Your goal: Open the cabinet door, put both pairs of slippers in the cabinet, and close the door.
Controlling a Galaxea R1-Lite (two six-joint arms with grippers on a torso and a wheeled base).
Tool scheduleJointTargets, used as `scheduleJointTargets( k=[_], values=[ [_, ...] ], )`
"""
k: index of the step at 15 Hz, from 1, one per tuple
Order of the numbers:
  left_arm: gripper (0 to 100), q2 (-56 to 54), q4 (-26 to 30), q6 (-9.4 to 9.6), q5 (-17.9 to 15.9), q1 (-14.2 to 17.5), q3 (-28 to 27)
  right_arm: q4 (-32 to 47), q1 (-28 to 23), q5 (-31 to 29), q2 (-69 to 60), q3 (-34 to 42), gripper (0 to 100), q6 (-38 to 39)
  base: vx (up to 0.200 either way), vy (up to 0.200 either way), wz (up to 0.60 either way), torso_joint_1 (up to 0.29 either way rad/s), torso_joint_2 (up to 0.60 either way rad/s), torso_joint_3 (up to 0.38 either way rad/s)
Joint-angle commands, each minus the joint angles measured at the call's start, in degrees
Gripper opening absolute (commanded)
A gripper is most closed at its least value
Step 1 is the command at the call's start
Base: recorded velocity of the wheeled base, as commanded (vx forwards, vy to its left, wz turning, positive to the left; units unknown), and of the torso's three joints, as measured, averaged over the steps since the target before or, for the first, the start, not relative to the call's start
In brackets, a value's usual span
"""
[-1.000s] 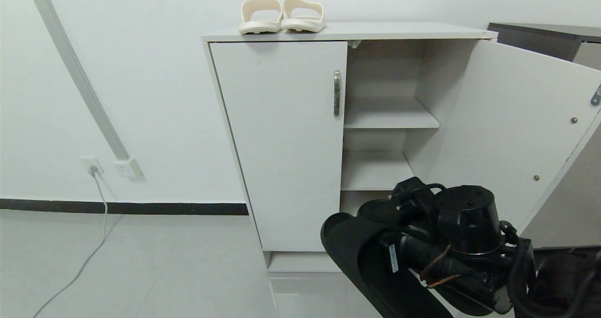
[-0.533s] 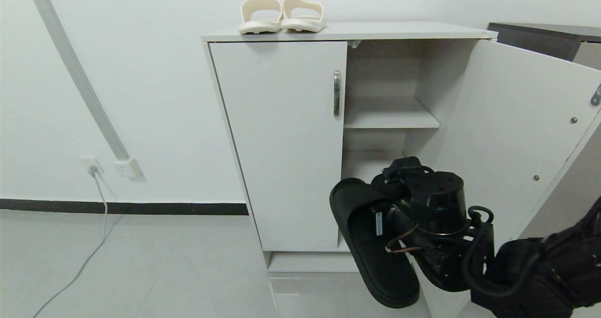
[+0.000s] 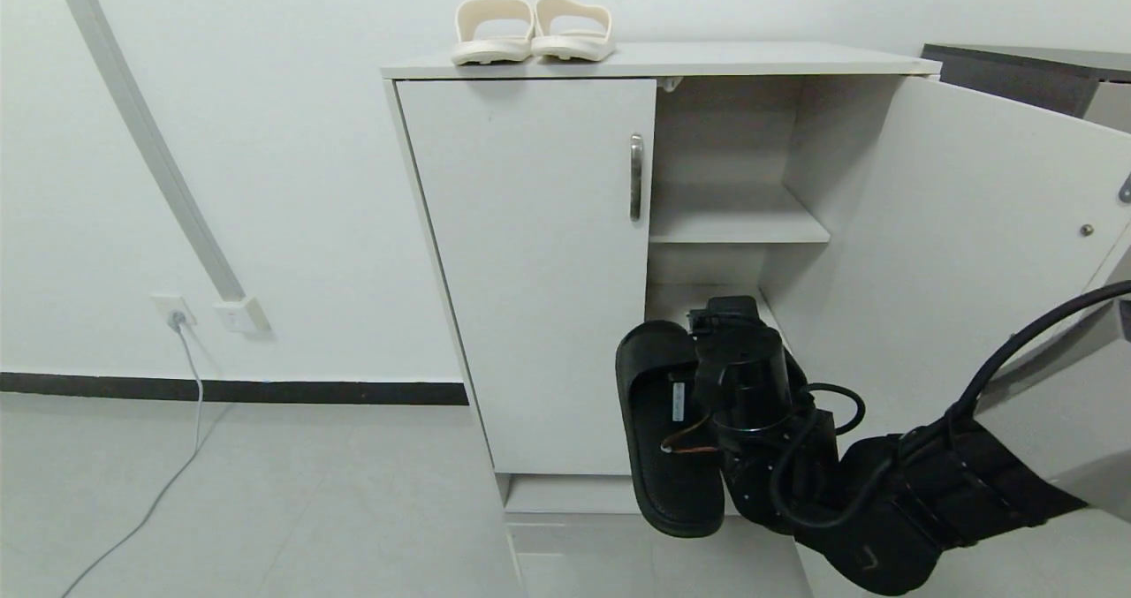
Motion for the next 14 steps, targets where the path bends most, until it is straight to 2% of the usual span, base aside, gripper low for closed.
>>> scheduleJointTargets(
  k=[1,3,6,14],
  values=[
    [0,0.2,0.0,0.0,0.1,0.0,0.0,0.0,-0.1,0.0,0.7,-0.1,0,0.0,0.0,-0.2,0.0,0.002,0.01,0.002],
    [0,0.2,0.0,0.0,0.1,0.0,0.0,-0.1,-0.5,0.0,0.7,-0.1,0,0.0,0.0,-0.2,0.0,0.002,0.01,0.007],
    [0,0.2,0.0,-0.71,0.1,0.0,0.0,-0.4,-0.6,0.1,1.7,-0.1,0,0.0,0.0,0.0,0.0,0.0,0.0,0.0],
    [0,0.2,0.0,-0.8,0.0,0.0,0.0,-1.0,-2.7,0.2,2.3,-0.3,0,0.0,0.0,0.0,0.0,0.0,0.0,0.0]
  ],
)
